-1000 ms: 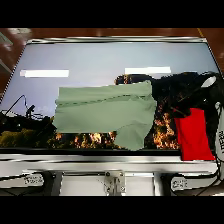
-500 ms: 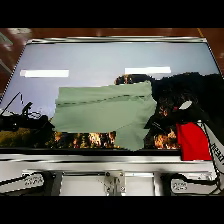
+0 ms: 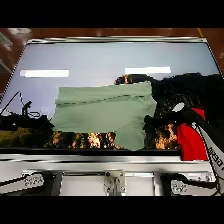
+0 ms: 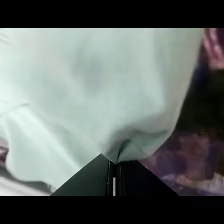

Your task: Fold the shirts.

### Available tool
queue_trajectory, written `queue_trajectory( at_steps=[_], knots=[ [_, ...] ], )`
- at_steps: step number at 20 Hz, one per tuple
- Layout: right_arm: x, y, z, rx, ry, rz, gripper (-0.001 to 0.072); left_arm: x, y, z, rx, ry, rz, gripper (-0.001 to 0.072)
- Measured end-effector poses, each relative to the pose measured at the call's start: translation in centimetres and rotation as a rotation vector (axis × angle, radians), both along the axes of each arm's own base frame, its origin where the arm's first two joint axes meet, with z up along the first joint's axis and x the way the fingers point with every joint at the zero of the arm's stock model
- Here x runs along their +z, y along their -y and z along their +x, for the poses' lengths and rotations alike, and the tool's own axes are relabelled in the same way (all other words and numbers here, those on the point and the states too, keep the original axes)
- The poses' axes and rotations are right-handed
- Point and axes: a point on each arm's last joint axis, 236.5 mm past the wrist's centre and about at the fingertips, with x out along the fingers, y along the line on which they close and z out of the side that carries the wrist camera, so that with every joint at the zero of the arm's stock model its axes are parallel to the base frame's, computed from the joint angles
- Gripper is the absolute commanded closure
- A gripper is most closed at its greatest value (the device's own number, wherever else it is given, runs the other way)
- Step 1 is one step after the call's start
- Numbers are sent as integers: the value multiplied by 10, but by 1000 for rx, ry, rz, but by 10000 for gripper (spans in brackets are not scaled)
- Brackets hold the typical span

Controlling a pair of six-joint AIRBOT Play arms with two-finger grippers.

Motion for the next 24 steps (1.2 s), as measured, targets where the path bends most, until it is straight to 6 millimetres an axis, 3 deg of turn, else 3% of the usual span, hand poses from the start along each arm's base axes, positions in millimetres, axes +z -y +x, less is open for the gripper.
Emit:
queue_trajectory(
  at_steps=[4,8,11,15,20,21,22,23,24],
  knots=[
    [40,-4,27,-25,143,43,654,15,-9,19,-9,70,32,671],
    [97,-7,91,-90,336,84,654,59,-28,70,19,234,81,670],
    [123,-2,141,-129,432,86,654,92,-33,112,14,352,119,670],
    [123,5,200,-189,483,79,653,107,-27,164,-6,416,123,670],
    [91,12,259,-236,491,74,652,84,-21,213,36,376,75,627],
    [84,14,268,-241,492,70,652,76,-21,219,52,355,63,516],
    [77,16,276,-253,496,66,644,68,-21,223,70,335,52,343],
    [70,18,282,-259,496,62,560,59,-21,226,87,313,40,180],
    [61,20,285,-265,490,55,276,52,-20,227,98,293,29,104]
  ],
)
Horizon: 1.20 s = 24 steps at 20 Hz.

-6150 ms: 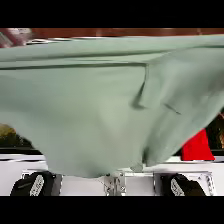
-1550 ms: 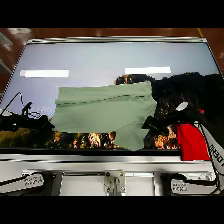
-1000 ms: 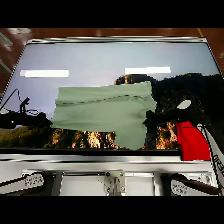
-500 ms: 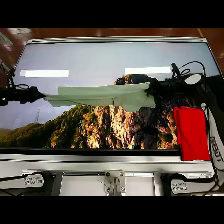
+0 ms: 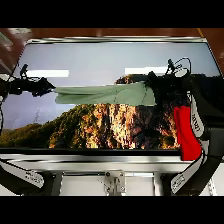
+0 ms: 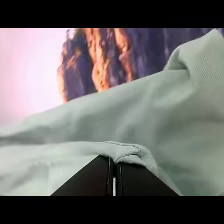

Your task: Fold the shirts.

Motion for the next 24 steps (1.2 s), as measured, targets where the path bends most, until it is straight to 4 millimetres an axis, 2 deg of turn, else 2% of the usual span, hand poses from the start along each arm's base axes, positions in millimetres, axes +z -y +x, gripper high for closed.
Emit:
queue_trajectory(
  at_steps=[1,4,7,9,11,13,16,19,20,22,24],
  knots=[
    [-5,1,2,-3,-3,-1,35,-5,2,1,2,-14,-12,97],
    [-1,5,8,5,27,-5,34,-8,6,-1,-8,-45,-42,97],
    [22,37,6,27,76,-86,34,4,3,-6,-30,-65,-67,106],
    [24,72,-7,33,43,-179,33,15,3,-11,-61,-77,-81,106],
    [15,102,-25,33,-34,-229,33,27,5,-17,-87,-83,-91,106],
    [2,112,-44,51,-117,-208,33,37,10,-21,-108,-82,-95,106],
    [-21,104,-57,79,-198,-119,33,52,25,-25,-149,-74,-110,115],
    [-43,73,-60,114,-240,14,33,63,45,-28,-193,-65,-116,115],
    [-49,63,-59,120,-248,53,56,67,53,-30,-211,-62,-119,116],
    [-56,45,-59,130,-263,121,68,73,66,-31,-237,-52,-117,116],
    [-59,36,-54,119,-260,159,70,80,80,-32,-266,-40,-114,116]
  ],
)
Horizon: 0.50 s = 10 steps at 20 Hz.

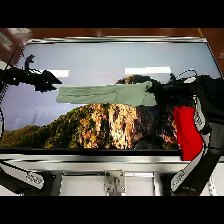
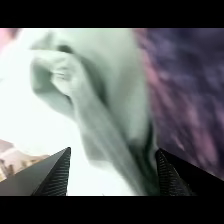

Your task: Fold the shirts.

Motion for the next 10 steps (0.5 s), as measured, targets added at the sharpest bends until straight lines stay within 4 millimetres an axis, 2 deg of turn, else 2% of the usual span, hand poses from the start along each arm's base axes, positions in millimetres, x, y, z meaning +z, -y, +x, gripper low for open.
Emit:
queue_trajectory(
  at_steps=[1,2,4,5,6,7,8,9,10],
  knots=[
    [-1,-3,2,-11,-3,15,86,3,8,-1,-14,7,-6,116],
    [-3,-3,3,-15,-2,15,221,6,17,-1,-31,13,-13,117],
    [-9,-5,3,-23,-13,11,408,13,36,1,-50,36,-35,120],
    [-11,-5,3,-17,-14,1,590,16,45,3,-57,50,-42,121],
    [-13,-7,2,-19,-19,0,653,19,56,5,-64,65,-51,127],
    [-13,-8,3,-21,-17,-1,653,22,67,8,-71,80,-59,275],
    [-13,-9,5,-23,-13,-1,654,23,78,9,-80,93,-61,513],
    [-10,-10,6,-19,0,1,654,25,89,11,-88,106,-65,614],
    [-6,-10,8,-13,18,-5,654,26,101,12,-99,122,-65,614]
  ],
)
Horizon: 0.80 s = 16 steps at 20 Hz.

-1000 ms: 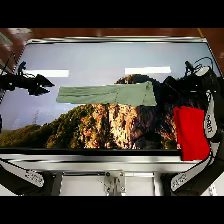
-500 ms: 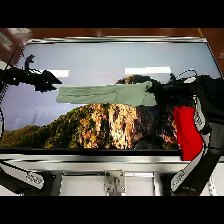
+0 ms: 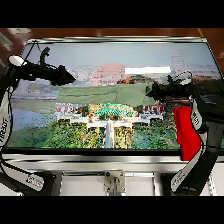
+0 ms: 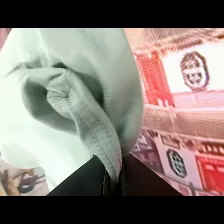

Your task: Fold the shirts.

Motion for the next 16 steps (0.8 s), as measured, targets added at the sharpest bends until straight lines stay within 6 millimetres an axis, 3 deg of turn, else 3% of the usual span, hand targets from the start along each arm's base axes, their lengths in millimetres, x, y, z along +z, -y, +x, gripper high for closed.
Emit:
queue_trajectory(
  at_steps=[3,6,10,16],
  knots=[
    [35,-5,-1,42,55,12,654,-4,41,4,-32,46,1,670],
    [89,-14,-13,111,119,21,654,-25,93,0,-86,51,4,670],
    [157,-18,-43,204,178,-9,654,-65,155,-20,-164,1,-4,670],
    [224,-18,-87,269,210,-71,654,-93,231,-50,-213,-56,-81,669]
  ],
)
